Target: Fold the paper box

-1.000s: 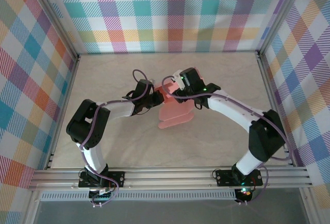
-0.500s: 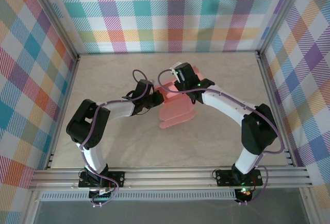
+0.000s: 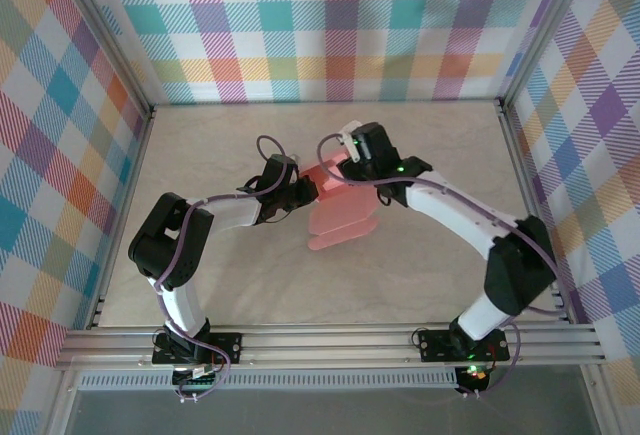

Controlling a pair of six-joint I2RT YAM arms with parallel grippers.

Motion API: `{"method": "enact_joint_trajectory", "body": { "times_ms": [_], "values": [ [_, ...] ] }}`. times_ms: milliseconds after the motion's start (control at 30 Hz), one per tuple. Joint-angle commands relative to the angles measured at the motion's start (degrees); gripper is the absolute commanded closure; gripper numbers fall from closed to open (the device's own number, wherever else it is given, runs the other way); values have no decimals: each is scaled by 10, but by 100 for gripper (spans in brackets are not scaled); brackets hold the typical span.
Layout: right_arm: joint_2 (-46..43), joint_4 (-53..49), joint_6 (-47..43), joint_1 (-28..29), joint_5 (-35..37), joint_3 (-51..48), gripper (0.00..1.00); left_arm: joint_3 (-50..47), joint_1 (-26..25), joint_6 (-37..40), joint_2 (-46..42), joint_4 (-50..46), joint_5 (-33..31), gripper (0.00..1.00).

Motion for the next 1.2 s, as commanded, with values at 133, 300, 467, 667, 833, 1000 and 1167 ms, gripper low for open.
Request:
{"method": "enact_joint_trajectory", "body": {
  "times_ms": [133,300,467,667,833,1000,1167],
  "values": [
    [-84,29,109,-63,-106,-34,26,10,6,-2,-11,2,7,100],
    [-74,1,76,-63,-108,-21,23,11,6,-3,-9,2,9,100],
    [-79,-27,147,-143,-209,-4,22,2,6,12,-15,26,29,100],
    [-79,-23,277,-276,-370,-9,21,5,6,55,-19,37,81,100],
    [-27,-56,337,-347,-512,2,25,10,5,61,-17,56,115,100],
    [3,-80,286,-345,-603,6,29,14,2,61,-13,64,125,100],
    [7,-108,232,-320,-623,10,44,20,-3,61,-8,63,126,100]
  ]
}}
